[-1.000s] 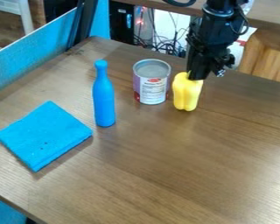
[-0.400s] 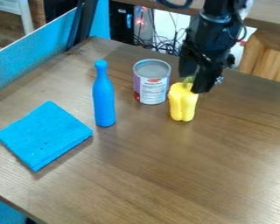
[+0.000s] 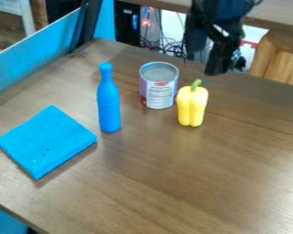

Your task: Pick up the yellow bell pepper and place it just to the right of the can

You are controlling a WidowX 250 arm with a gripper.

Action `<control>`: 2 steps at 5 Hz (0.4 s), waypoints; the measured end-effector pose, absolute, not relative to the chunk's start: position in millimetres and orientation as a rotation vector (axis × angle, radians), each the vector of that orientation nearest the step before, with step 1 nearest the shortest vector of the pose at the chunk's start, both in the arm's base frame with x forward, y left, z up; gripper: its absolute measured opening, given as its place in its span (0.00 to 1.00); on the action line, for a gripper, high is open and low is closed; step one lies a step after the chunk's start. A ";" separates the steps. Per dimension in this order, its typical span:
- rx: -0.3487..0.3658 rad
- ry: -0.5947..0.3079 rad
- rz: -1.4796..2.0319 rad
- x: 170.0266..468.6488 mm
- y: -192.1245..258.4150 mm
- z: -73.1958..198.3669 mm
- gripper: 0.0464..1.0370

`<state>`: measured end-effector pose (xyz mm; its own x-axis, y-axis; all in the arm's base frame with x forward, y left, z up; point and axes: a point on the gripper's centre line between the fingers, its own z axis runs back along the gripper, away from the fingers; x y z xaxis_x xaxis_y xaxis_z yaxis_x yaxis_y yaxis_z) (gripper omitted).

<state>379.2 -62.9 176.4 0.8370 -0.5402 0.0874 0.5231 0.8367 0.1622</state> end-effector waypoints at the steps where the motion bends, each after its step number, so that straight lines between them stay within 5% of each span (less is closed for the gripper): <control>1: 0.071 -0.102 -0.308 345.4 -63.5 209.6 0.97; 2: -0.142 -0.115 -0.079 293.6 -73.7 238.1 0.97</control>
